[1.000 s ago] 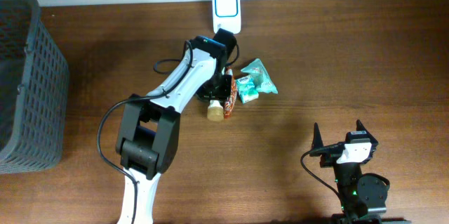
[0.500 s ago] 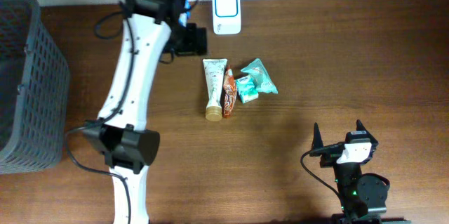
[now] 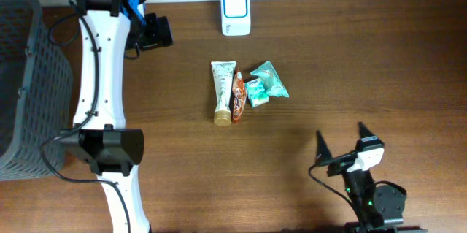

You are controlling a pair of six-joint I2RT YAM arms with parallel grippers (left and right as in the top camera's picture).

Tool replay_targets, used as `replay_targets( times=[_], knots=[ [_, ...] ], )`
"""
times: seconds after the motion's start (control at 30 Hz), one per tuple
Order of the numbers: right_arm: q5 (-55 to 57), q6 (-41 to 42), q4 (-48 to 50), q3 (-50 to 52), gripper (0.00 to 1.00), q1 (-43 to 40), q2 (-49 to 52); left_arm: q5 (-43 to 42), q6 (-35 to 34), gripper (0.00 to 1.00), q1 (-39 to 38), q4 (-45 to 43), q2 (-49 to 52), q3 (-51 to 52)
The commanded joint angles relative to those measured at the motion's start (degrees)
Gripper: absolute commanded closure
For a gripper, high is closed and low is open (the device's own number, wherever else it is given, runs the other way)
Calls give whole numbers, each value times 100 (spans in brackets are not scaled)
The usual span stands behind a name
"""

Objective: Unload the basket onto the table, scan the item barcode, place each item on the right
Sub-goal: 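Move right gripper over green pack and grasp it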

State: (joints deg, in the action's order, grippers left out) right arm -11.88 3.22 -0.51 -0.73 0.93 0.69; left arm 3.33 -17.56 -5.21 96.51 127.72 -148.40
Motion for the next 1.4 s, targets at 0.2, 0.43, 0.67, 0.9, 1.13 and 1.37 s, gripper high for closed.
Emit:
replay_targets(
  times=[0.2, 0.43, 0.67, 0.9, 1.13, 1.37],
  knots=[
    [-2262, 2026, 4885, 11, 1, 17, -28, 55, 9, 1, -13, 22, -70, -52],
    [-857, 699, 3331, -2210, 1, 17, 479, 55, 9, 1, -13, 20, -70, -52],
    [-1036, -2050, -2221, -5945, 1, 17, 3357, 55, 9, 1, -13, 22, -70, -52],
    [-1624, -2098, -5713, -8843, 1, 17, 6778, 55, 9, 1, -13, 22, -70, -52],
    [-2774, -1082, -6393, -9774, 1, 20, 9254, 55, 9, 1, -13, 22, -70, -52],
    [-2144, -1235, -6363, -9774, 1, 247, 10588, 55, 9, 1, -13, 22, -70, -52]
  ],
)
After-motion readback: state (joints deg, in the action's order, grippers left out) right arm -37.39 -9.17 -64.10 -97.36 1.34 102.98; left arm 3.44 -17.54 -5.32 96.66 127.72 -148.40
